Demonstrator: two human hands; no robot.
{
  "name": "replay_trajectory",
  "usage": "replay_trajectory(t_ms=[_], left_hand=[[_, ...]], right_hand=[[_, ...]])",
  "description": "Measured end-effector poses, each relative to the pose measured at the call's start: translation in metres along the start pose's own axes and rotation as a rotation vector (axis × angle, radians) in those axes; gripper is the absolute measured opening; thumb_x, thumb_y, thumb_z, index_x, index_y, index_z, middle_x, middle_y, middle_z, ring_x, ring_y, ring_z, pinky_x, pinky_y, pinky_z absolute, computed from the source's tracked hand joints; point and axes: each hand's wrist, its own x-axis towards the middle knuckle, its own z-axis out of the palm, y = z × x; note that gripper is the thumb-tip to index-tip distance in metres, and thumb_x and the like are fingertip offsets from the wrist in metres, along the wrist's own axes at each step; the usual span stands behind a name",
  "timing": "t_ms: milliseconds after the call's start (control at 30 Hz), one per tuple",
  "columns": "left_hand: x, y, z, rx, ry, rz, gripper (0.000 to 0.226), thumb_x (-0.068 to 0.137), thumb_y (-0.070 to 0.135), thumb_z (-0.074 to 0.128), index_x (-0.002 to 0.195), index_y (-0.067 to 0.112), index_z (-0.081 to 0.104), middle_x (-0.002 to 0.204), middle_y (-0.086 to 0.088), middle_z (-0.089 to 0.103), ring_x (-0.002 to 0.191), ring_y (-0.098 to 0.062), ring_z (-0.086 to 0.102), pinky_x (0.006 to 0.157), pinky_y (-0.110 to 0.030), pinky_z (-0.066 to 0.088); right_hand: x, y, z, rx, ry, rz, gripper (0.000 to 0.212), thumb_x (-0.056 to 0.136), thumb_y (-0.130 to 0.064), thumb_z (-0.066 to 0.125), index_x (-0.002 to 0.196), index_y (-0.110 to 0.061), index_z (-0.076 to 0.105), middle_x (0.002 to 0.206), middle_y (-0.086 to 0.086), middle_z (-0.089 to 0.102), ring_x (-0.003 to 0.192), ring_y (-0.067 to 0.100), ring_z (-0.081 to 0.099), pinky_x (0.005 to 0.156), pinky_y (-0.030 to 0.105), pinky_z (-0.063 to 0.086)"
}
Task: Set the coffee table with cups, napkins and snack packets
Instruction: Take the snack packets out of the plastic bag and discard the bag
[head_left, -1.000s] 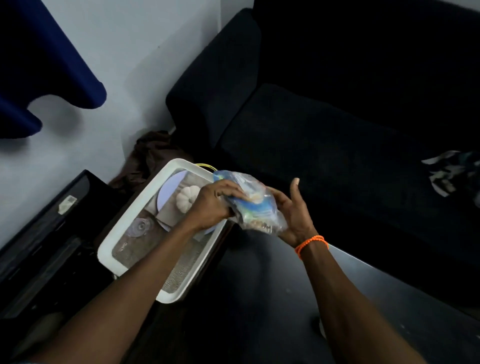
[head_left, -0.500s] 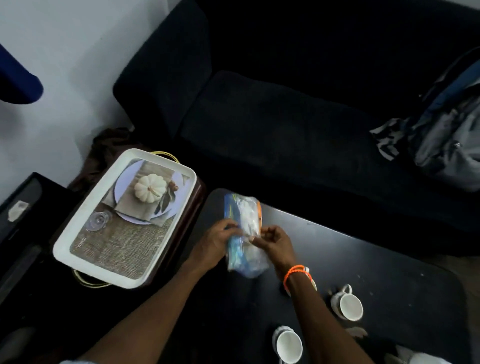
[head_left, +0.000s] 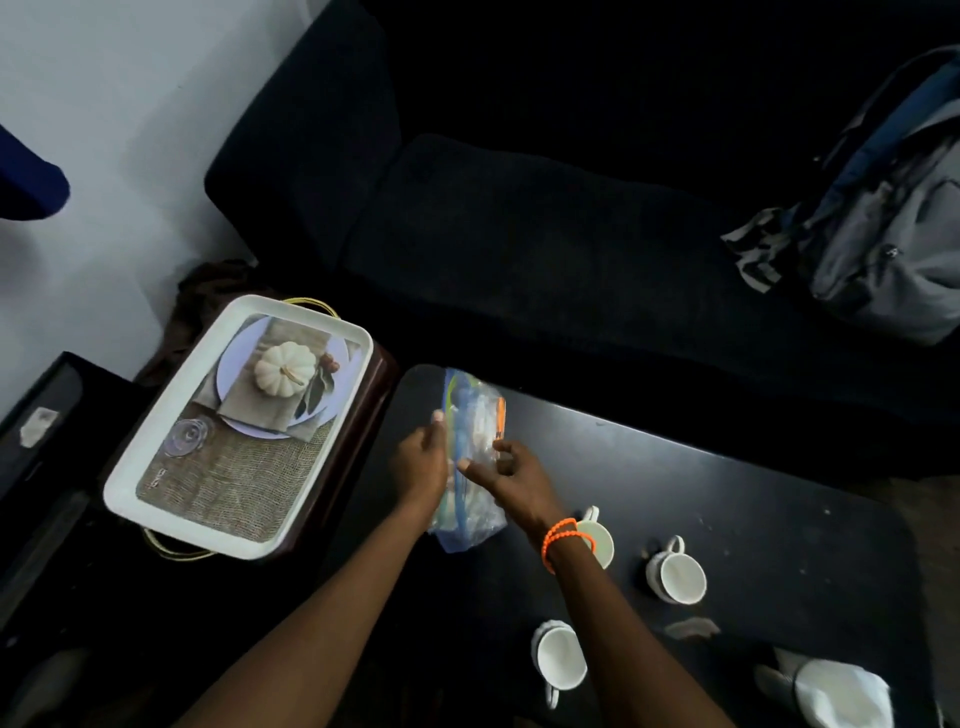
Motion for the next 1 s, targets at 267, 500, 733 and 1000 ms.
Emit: replay_trajectory(t_ms=[267, 500, 733, 1000], left_hand=[[-0.005, 0.016, 0.008, -0.370, -0.425, -0.035, 0.012, 0.095, 0.016, 0.069, 0.095, 0.012, 0.080, 0.086, -0.008, 0.079, 0.079, -0.021, 0.072, 0.068, -0.029, 0.060], [0.004, 0.035, -0.018, -0.167, -0.112, 0.124, 0.020, 0.101, 0.018, 0.058, 0.081, 0.012, 0.063, 0.065, -0.004, 0.057, 0.060, -0.020, 0.051, 0.059, -0.034, 0.043], [-0.012, 0.061, -0.038, 0.101, 0.146, 0.507, 0.010, 0.086, 0.027, 0.064, 0.093, 0.033, 0.061, 0.077, 0.012, 0.064, 0.069, -0.008, 0.063, 0.059, -0.029, 0.048], [-0.027, 0.061, -0.029, 0.136, 0.138, 0.562, 0.010, 0.088, 0.032, 0.062, 0.097, 0.034, 0.064, 0.075, 0.013, 0.066, 0.069, -0.010, 0.065, 0.060, -0.031, 0.052]], right_hand=[[0.003, -0.006, 0.009, -0.134, 0.137, -0.155, 0.047, 0.080, -0.056, 0.071, 0.109, -0.019, 0.067, 0.094, 0.000, 0.075, 0.084, 0.016, 0.072, 0.079, 0.040, 0.060], [0.011, -0.018, -0.034, 0.047, 0.212, -0.067, 0.021, 0.095, -0.017, 0.064, 0.087, -0.001, 0.076, 0.081, 0.012, 0.076, 0.069, 0.019, 0.067, 0.053, 0.020, 0.057], [-0.002, -0.039, -0.049, -0.230, 0.504, -0.154, 0.012, 0.084, -0.016, 0.066, 0.091, -0.008, 0.069, 0.088, 0.012, 0.072, 0.085, 0.031, 0.069, 0.069, 0.032, 0.051], [-0.013, -0.072, 0.000, -0.471, 0.445, -0.711, 0.004, 0.081, -0.007, 0.066, 0.084, -0.008, 0.065, 0.087, 0.010, 0.067, 0.082, 0.026, 0.062, 0.074, 0.038, 0.051]])
